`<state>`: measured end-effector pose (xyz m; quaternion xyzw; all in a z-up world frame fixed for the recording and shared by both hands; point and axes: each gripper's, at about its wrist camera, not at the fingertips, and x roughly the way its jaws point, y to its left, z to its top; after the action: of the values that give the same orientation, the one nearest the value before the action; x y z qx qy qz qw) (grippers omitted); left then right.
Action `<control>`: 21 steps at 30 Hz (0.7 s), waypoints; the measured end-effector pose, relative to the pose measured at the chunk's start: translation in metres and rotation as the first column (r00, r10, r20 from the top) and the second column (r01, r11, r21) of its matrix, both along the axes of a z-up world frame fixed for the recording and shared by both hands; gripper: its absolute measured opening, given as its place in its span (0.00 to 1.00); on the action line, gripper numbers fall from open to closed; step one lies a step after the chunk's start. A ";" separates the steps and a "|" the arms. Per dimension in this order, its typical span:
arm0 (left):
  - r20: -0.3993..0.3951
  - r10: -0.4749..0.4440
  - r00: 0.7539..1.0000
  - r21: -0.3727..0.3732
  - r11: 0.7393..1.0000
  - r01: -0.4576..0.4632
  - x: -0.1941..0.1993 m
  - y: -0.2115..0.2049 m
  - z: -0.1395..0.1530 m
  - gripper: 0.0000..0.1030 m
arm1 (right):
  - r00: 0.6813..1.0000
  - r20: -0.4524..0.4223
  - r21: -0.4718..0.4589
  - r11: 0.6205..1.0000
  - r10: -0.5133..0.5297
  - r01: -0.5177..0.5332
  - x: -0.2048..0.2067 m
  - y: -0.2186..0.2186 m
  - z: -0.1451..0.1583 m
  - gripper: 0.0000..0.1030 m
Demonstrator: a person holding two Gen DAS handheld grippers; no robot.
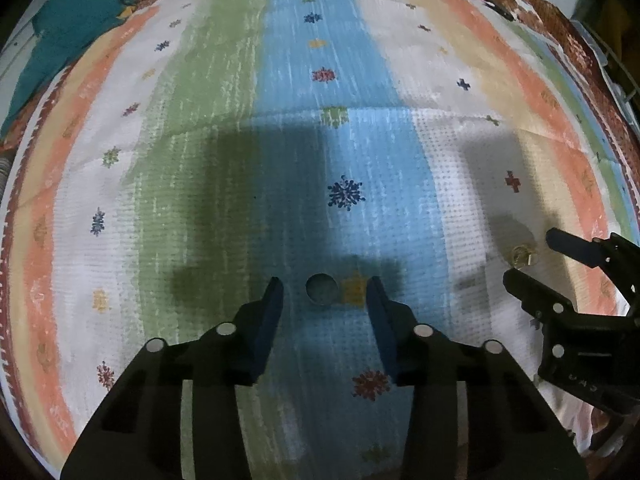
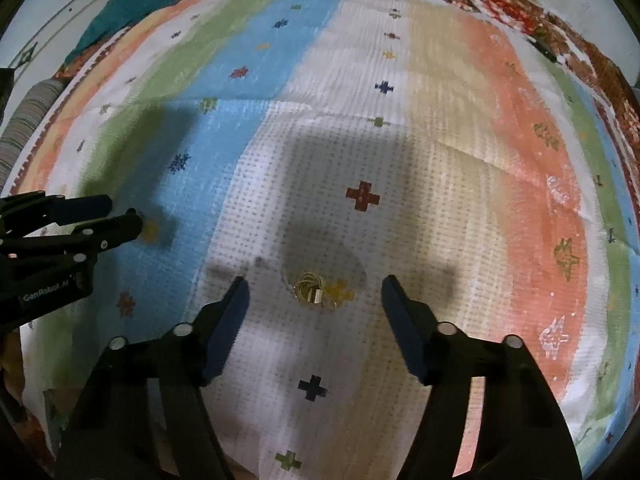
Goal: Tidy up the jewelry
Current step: 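Grasp the small dark ring with the left tool while the right tool grasps the gold earring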
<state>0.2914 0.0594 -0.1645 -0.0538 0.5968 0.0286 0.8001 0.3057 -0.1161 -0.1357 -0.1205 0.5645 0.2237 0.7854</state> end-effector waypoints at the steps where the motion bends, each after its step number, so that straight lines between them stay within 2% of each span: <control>1: -0.003 -0.001 1.000 0.001 1.000 0.001 0.000 0.000 -0.002 0.36 | 1.000 -0.005 -0.002 1.000 0.001 -0.001 0.000 0.000 -0.002 0.56; 4: -0.012 -0.005 1.000 -0.003 1.000 0.005 0.002 0.002 -0.006 0.31 | 1.000 -0.008 -0.008 1.000 0.002 -0.002 0.000 0.002 -0.005 0.52; 11: -0.006 -0.019 1.000 0.020 1.000 0.019 0.003 0.000 -0.011 0.26 | 1.000 -0.009 -0.009 1.000 -0.007 0.007 0.003 0.000 -0.007 0.39; 12: -0.002 -0.024 1.000 0.024 0.999 0.024 0.003 -0.001 -0.011 0.18 | 1.000 -0.008 -0.010 1.000 -0.008 0.008 0.004 0.000 -0.007 0.35; 17: 0.008 -0.047 0.999 0.067 0.997 0.047 0.002 -0.010 -0.013 0.18 | 1.000 -0.008 -0.019 1.000 0.005 -0.005 0.003 0.000 -0.007 0.17; 21: 0.012 -0.052 0.999 0.072 0.996 0.051 0.000 -0.011 -0.011 0.18 | 1.000 -0.001 -0.015 1.000 0.008 -0.008 0.001 -0.002 -0.006 0.17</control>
<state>0.2912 0.0479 -0.1752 -0.0100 0.5911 0.0290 0.8060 0.3069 -0.1184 -0.1415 -0.1286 0.5661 0.2225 0.7833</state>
